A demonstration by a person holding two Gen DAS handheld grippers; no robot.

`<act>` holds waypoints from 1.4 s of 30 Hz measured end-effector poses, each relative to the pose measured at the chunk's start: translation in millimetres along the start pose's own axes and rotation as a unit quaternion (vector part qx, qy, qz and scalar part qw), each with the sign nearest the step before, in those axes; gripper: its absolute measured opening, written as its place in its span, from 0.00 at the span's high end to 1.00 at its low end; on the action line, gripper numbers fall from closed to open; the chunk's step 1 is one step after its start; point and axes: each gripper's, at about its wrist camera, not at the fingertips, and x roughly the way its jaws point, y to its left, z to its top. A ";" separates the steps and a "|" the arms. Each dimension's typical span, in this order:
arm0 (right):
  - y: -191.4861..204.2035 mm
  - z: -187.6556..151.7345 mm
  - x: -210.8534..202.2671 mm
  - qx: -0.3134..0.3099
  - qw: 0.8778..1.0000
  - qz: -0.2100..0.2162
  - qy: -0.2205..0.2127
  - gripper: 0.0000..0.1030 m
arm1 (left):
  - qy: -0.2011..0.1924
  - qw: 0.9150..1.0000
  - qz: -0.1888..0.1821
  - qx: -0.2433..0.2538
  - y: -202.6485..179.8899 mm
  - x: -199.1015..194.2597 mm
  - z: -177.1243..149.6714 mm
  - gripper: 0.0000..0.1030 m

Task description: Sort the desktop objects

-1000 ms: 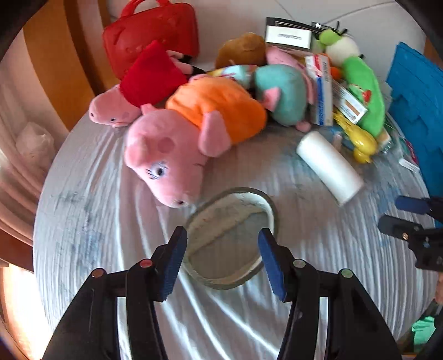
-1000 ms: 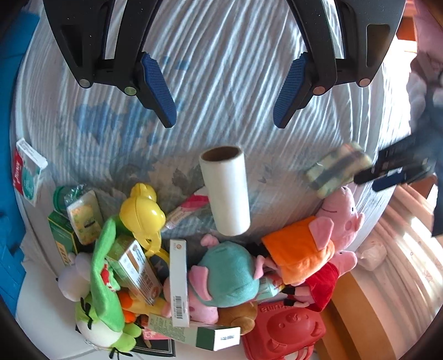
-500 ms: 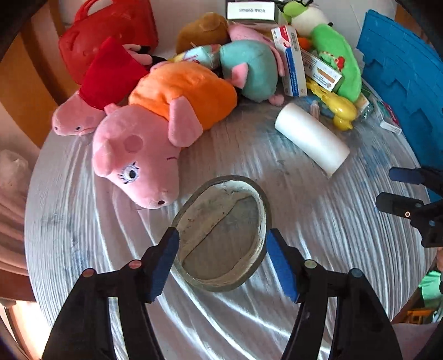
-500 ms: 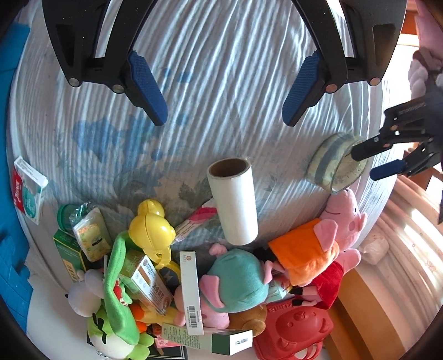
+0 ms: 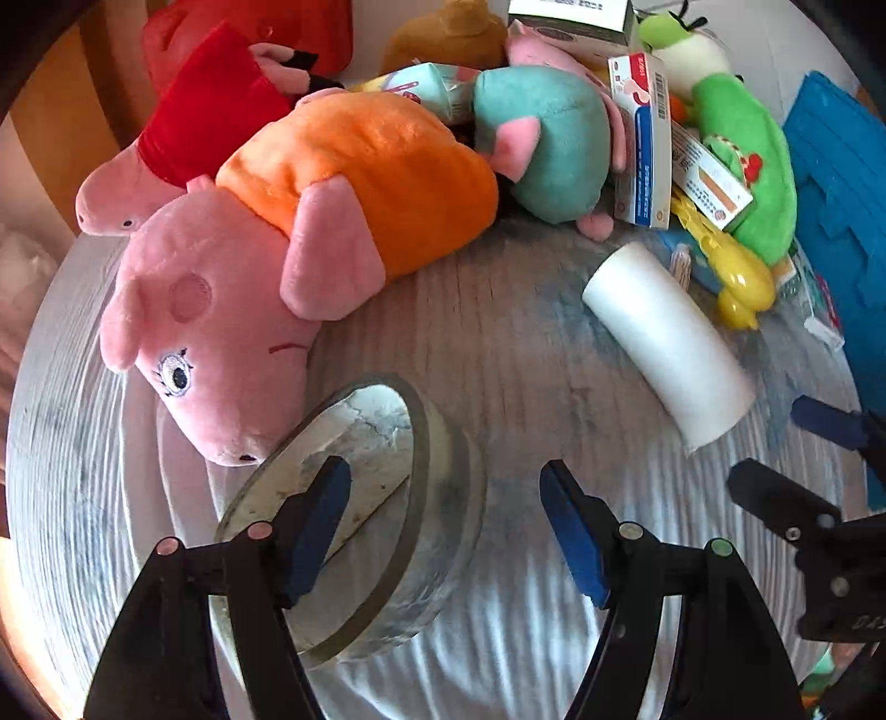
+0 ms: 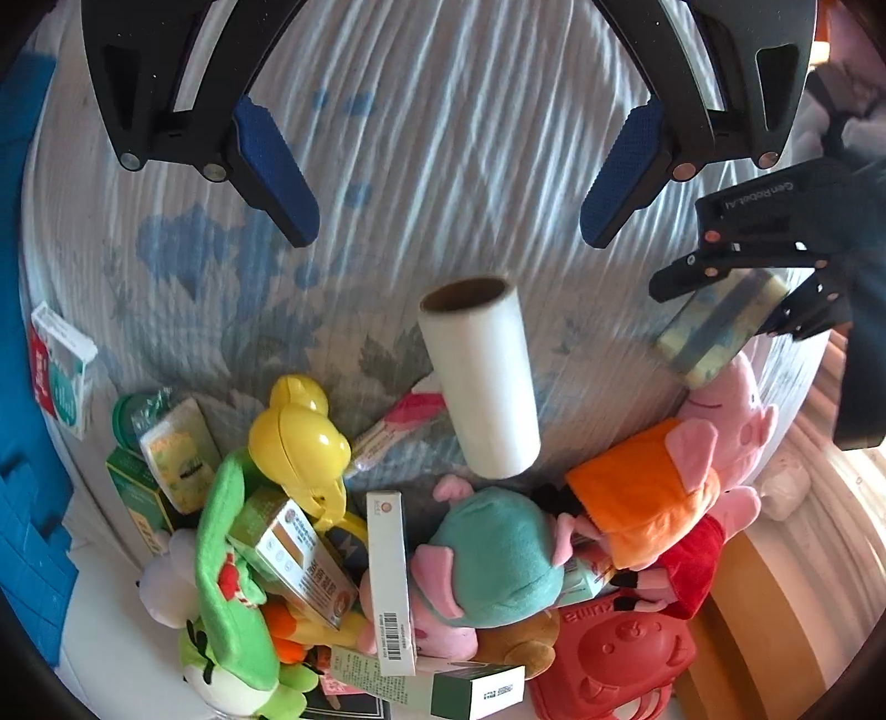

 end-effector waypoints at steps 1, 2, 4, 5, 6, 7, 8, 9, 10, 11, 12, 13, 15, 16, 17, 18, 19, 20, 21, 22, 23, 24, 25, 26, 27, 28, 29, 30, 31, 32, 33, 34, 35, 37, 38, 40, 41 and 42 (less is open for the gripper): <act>1.3 5.0 4.7 -0.001 1.000 -0.004 0.000 0.08 | 0.002 1.000 0.000 -0.006 -0.7 -1.4 -0.7 0.31; 2.7 8.6 8.1 -0.003 1.000 -0.007 -0.001 0.11 | -0.002 1.000 -0.002 -0.008 -0.6 -5.3 -3.1 0.31; 5.8 14.4 14.4 -0.010 1.000 -0.011 -0.001 0.17 | -0.016 1.000 -0.002 -0.002 0.9 -14.4 -9.1 0.31; 7.8 17.3 19.1 -0.014 1.000 -0.012 0.000 0.17 | -0.016 1.000 0.002 0.002 1.6 -15.5 -10.8 0.31; 9.5 19.3 23.2 -0.018 1.000 -0.011 0.002 0.17 | -0.014 1.000 0.009 0.007 2.0 -14.2 -12.3 0.32; 11.4 21.1 27.4 -0.022 1.000 -0.012 0.004 0.17 | -0.013 1.000 0.014 0.011 2.4 -12.1 -13.4 0.32; 14.0 23.3 33.0 -0.028 0.999 -0.016 0.005 0.17 | -0.011 1.000 0.019 0.012 1.9 -10.0 -14.9 0.40; 16.0 25.1 37.5 -0.032 0.999 -0.018 0.007 0.17 | -0.008 1.000 0.020 0.009 1.8 -7.6 -16.8 0.50; 18.2 27.0 42.0 -0.036 0.999 -0.021 0.008 0.18 | 0.000 1.000 0.010 0.004 2.4 -5.1 -17.9 0.69; 19.7 28.0 44.8 -0.038 0.999 -0.022 0.009 0.27 | 0.010 1.000 -0.008 -0.006 3.5 -2.5 -19.1 0.80; 22.0 28.9 48.0 -0.042 0.999 -0.024 0.011 0.52 | 0.011 1.000 -0.019 -0.013 3.5 -2.5 -20.1 0.84; 23.7 29.0 49.1 -0.044 0.999 -0.023 0.011 0.54 | 0.006 1.000 -0.019 -0.012 1.2 -4.7 -20.4 0.89; 29.1 28.1 46.6 -0.051 0.998 -0.030 0.009 0.55 | -0.011 1.000 -0.012 -0.002 -5.0 -12.5 -18.6 0.92; 30.6 27.4 43.4 -0.052 0.998 -0.029 0.004 0.55 | -0.021 1.000 -0.012 0.001 -7.7 -17.6 -16.6 0.93; 31.7 26.7 37.0 -0.050 0.998 -0.024 -0.003 0.55 | -0.029 0.999 -0.012 0.002 -9.8 -22.9 -14.1 0.94; 32.0 26.7 30.7 -0.047 0.999 -0.019 -0.010 0.56 | -0.036 0.999 -0.017 0.001 -11.5 -27.8 -11.4 0.94; 31.8 27.0 23.2 -0.043 0.999 -0.014 -0.018 0.56 | -0.042 0.999 -0.022 -0.001 -12.9 -32.2 -9.2 0.94; 31.6 27.6 15.5 -0.039 0.999 -0.009 -0.026 0.57 | -0.048 0.999 -0.024 -0.001 -13.4 -35.3 -7.7 0.94; 31.6 28.1 8.2 -0.038 0.999 -0.005 -0.032 0.57 | -0.054 0.998 -0.025 -0.001 -13.3 -39.1 -3.9 0.94; 31.6 28.4 1.2 -0.038 0.999 -0.002 -0.039 0.57 | -0.057 0.998 -0.023 -0.001 -14.5 -42.5 -2.2 0.94; 31.4 28.5 -4.4 -0.038 0.998 -0.001 -0.044 0.57 | -0.063 0.998 -0.027 -0.001 -15.4 -47.5 0.0 0.94; 31.1 28.7 -12.4 -0.038 0.998 0.000 -0.052 0.57 | -0.071 0.997 -0.031 0.001 -16.9 -53.5 4.4 0.94; 30.5 29.0 -20.0 -0.039 0.998 0.002 -0.059 0.57 | -0.080 0.996 -0.032 0.003 -18.8 -61.5 10.2 0.94; 29.9 29.3 -28.9 -0.039 0.997 0.005 -0.067 0.57 | -0.091 0.995 -0.033 0.007 -18.4 -72.8 10.0 0.94; 27.0 28.1 -39.2 -0.039 0.996 0.006 -0.077 0.57 | -0.103 0.994 -0.034 0.013 -23.9 -82.0 12.0 0.94; 23.4 28.0 -50.6 -0.039 0.995 0.007 -0.088 0.57 | -0.116 0.992 -0.035 0.019 -28.0 -90.5 17.0 0.94; 17.6 30.2 -62.7 -0.036 0.994 0.006 -0.102 0.57 | -0.129 0.991 -0.037 0.024 -34.2 -100.3 20.7 0.94; 13.8 31.5 -76.6 -0.033 0.993 0.004 -0.117 0.57 | -0.141 0.989 -0.041 0.028 -40.0 -108.0 28.5 0.94; 13.1 33.3 -85.1 -0.031 0.991 0.002 -0.127 0.57 | -0.152 0.987 -0.044 0.033 -46.7 -116.4 33.1 0.94; 6.2 36.3 -101.1 -0.027 0.989 -0.003 -0.145 0.57 | -0.163 0.985 -0.048 0.037 -54.5 -126.2 36.9 0.94; 0.7 37.4 -115.9 -0.024 0.987 -0.009 -0.161 0.57 | -0.175 0.982 -0.052 0.043 -62.0 -137.8 40.5 0.94; -7.9 37.2 -131.4 -0.022 0.984 -0.015 -0.176 0.57 | -0.187 0.980 -0.055 0.049 -71.0 -146.5 44.7 0.94; -12.7 36.5 -145.7 -0.020 0.981 -0.022 -0.191 0.57 | -0.197 0.977 -0.059 0.055 -80.7 -154.5 49.3 0.94; -27.4 34.6 -181.4 -0.015 0.974 -0.036 -0.223 0.57 | -0.220 0.971 -0.070 0.067 -102.6 -172.6 57.3 0.94; -33.0 35.8 -194.8 -0.012 0.971 -0.042 -0.236 0.57 | -0.230 0.967 -0.078 0.074 -114.3 -179.6 62.1 0.94; -49.6 30.7 -229.6 -0.006 0.962 -0.059 -0.267 0.57 | -0.250 0.960 -0.091 0.090 -140.9 -195.8 70.7 0.94; -57.6 29.7 -247.2 -0.003 0.957 -0.068 -0.281 0.57 | -0.261 0.955 -0.097 0.098 -156.0 -204.2 74.6 0.94; -67.8 27.0 -266.5 0.002 0.952 -0.079 -0.297 0.57 | -0.269 0.952 -0.103 0.107 -170.2 -211.5 77.7 0.94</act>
